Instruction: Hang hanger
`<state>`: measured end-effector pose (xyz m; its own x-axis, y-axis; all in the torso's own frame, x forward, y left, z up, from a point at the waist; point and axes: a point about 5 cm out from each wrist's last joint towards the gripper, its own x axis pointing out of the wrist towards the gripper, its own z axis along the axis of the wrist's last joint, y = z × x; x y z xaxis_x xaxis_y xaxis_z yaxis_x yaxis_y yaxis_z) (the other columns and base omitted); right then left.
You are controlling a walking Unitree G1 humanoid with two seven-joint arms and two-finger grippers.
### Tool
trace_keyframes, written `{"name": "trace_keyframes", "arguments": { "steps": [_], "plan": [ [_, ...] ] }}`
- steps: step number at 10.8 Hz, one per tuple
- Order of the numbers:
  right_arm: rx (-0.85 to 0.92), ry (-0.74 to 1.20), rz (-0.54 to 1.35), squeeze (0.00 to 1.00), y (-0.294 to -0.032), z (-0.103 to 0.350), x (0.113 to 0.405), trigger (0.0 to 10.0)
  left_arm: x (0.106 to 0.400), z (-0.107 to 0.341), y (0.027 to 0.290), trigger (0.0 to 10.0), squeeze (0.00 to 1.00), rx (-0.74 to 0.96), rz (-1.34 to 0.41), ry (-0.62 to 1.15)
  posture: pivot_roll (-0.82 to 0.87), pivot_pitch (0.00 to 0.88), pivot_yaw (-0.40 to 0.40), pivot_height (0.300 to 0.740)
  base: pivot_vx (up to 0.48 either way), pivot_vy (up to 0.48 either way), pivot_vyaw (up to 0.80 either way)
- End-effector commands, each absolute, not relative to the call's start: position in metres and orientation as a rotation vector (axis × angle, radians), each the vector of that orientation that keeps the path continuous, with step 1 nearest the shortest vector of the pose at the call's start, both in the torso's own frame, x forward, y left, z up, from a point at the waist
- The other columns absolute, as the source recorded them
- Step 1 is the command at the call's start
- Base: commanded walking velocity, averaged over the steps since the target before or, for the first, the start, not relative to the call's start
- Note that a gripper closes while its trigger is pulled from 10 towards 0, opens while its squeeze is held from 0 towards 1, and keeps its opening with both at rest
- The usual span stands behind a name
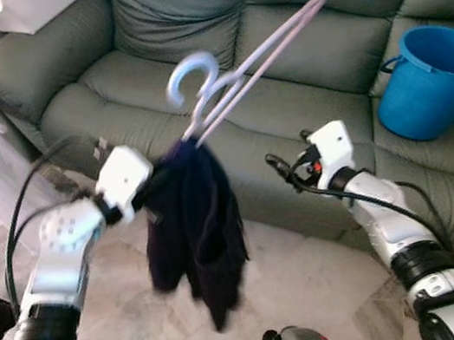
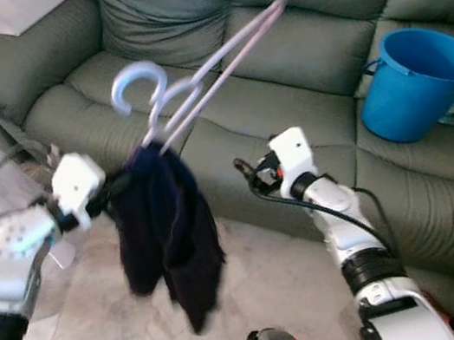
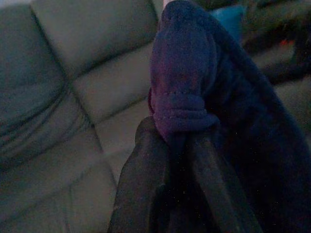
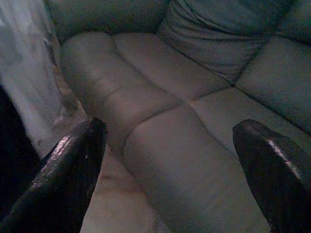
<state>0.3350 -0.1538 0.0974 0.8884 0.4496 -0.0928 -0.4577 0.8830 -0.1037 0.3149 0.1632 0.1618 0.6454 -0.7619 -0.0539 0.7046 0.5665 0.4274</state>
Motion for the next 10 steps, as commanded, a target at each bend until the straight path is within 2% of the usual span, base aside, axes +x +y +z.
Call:
{"name": "trace_keyframes", "arguments": {
  "steps": [1, 5, 8, 10],
  "plan": [
    [-0.121, 0.019, 0.498, 0.00, -0.146, 0.108, 0.341, 10.0, 0.315, 0.180, 0.151, 0.0, 0.00, 0.443, -0.902, -0.217, -0.03, 0.123, -0.066, 0.740, 0.000, 0.000, 0.00],
    [-0.098, -0.085, 0.618, 0.00, -0.129, 0.126, 0.347, 10.0, 0.312, 0.188, 0.138, 0.0, 0.00, 0.427, -0.921, -0.252, -0.03, 0.122, -0.066, 0.740, 0.000, 0.000, 0.00],
    [-0.093, -0.031, 0.714, 0.00, -0.122, 0.116, 0.342, 10.0, 0.312, 0.198, 0.133, 0.0, 0.00, 0.401, -0.913, -0.278, -0.03, 0.128, -0.070, 0.740, 0.000, 0.000, 0.00],
    [-0.097, 0.015, 0.703, 0.00, -0.125, 0.107, 0.341, 10.0, 0.311, 0.215, 0.128, 0.0, 0.00, 0.360, -0.910, -0.318, -0.03, 0.130, -0.071, 0.740, 0.000, 0.000, 0.00]
  ]
}}
